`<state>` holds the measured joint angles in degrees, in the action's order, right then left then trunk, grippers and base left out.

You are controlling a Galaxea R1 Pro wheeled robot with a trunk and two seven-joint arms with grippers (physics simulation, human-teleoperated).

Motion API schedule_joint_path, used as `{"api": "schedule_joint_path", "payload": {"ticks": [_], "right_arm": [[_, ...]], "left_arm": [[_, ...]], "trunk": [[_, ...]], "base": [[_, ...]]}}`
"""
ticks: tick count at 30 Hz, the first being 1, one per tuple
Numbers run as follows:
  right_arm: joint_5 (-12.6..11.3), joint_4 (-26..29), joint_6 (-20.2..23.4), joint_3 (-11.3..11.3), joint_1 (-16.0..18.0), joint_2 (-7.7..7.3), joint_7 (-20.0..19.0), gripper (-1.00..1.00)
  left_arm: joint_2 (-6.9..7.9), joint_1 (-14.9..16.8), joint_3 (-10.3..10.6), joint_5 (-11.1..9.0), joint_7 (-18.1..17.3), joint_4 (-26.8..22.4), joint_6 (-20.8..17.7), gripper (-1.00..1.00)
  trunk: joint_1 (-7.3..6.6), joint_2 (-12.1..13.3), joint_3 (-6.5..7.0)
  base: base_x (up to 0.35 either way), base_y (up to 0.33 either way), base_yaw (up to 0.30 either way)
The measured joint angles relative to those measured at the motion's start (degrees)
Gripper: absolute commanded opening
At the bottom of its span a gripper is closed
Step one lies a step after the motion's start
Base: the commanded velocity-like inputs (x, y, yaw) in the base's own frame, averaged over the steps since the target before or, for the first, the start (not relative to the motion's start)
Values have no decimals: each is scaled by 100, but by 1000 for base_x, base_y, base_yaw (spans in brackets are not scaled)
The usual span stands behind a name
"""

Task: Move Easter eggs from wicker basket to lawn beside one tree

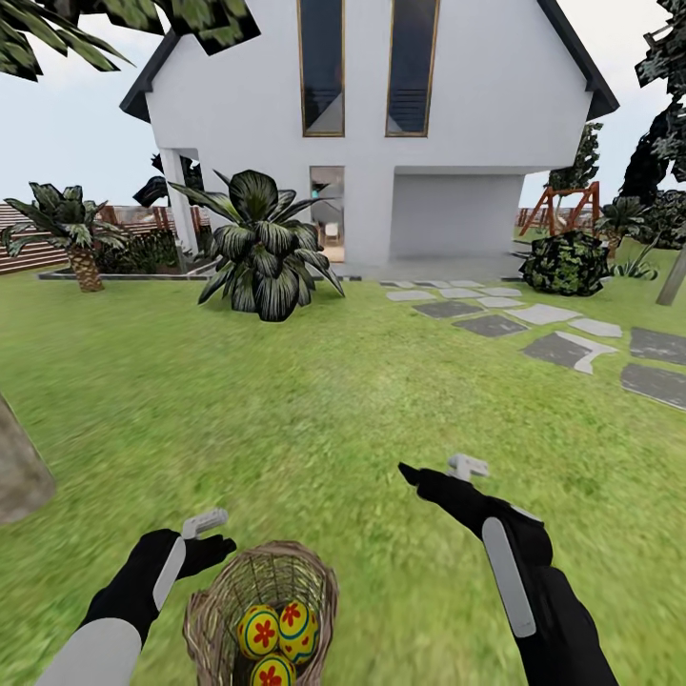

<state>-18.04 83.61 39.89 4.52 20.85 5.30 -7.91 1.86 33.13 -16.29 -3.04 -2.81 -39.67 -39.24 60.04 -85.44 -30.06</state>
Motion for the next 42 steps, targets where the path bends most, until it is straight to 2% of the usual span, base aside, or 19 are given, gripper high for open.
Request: {"api": "schedule_joint_path", "payload": {"ticks": [14, 20, 23, 26, 29, 34, 38, 42], "right_arm": [[-16, -14, 6, 13, -7, 15, -60, 100], [-17, -16, -1, 13, -7, 17, -53, 100], [-17, -22, -5, 13, -7, 17, -52, 100], [-17, -35, -6, 13, -7, 17, -51, 100], [-17, -41, -6, 13, -7, 17, -51, 100], [-17, -42, -6, 13, -7, 29, -51, 100], [-17, -42, -6, 13, -7, 34, -44, 100], [-17, -45, -6, 13, -7, 35, -42, 100]], "left_arm": [[-3, 2, 4, -8, -22, 10, 6, 100], [-79, 1, 35, 2, -8, 25, 40, 100], [-108, 2, 216, 6, 6, 26, 142, 100], [-119, 3, 536, 8, 44, 27, 277, 100], [-126, 1, 681, 8, 88, 27, 328, 100], [-133, -1, 722, 8, 104, 27, 341, 100], [-229, 2, 744, 13, 111, 30, 344, 100], [-259, 2, 752, 16, 201, 32, 348, 100]], "trunk": [[308, -562, -251], [439, -802, -359], [505, -923, -413], [571, -1043, -467], [637, -1163, -521], [747, -1364, -611], [835, -1524, -682], [923, -1685, -754]], "base": [[0, 0, 0], [0, 0, 0], [0, 0, 0], [0, 0, 0], [0, 0, 0], [0, 0, 0], [0, 0, 0], [0, 0, 0]]}}
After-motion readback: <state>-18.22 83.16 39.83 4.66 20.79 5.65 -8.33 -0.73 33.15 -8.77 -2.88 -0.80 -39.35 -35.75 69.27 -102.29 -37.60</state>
